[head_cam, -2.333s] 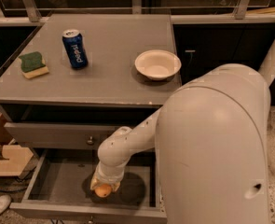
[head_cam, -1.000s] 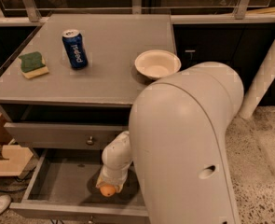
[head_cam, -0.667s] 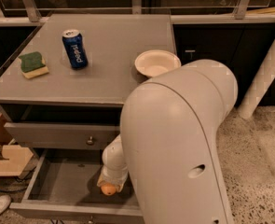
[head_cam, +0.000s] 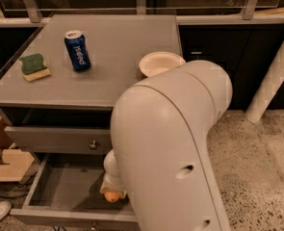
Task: Place orange into middle drawer
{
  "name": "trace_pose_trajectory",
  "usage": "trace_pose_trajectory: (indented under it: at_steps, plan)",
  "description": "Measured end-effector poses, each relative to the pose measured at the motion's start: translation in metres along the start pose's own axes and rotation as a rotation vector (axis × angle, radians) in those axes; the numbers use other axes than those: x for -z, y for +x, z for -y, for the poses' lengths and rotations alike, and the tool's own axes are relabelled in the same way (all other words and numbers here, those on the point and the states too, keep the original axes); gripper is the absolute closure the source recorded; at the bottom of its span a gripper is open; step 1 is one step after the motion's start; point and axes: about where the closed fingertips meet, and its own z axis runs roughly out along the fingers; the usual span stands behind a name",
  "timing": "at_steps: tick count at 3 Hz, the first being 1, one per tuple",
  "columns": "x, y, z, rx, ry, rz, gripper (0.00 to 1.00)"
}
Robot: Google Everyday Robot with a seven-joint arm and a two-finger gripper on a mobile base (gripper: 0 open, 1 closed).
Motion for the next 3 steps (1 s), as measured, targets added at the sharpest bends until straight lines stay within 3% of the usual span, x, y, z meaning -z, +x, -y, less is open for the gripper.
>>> trace_pose_trajectory:
  at_steps: [3]
  plan:
    - [-0.034,-0.013,0.006,-0.076,0.063,-0.007,1.00]
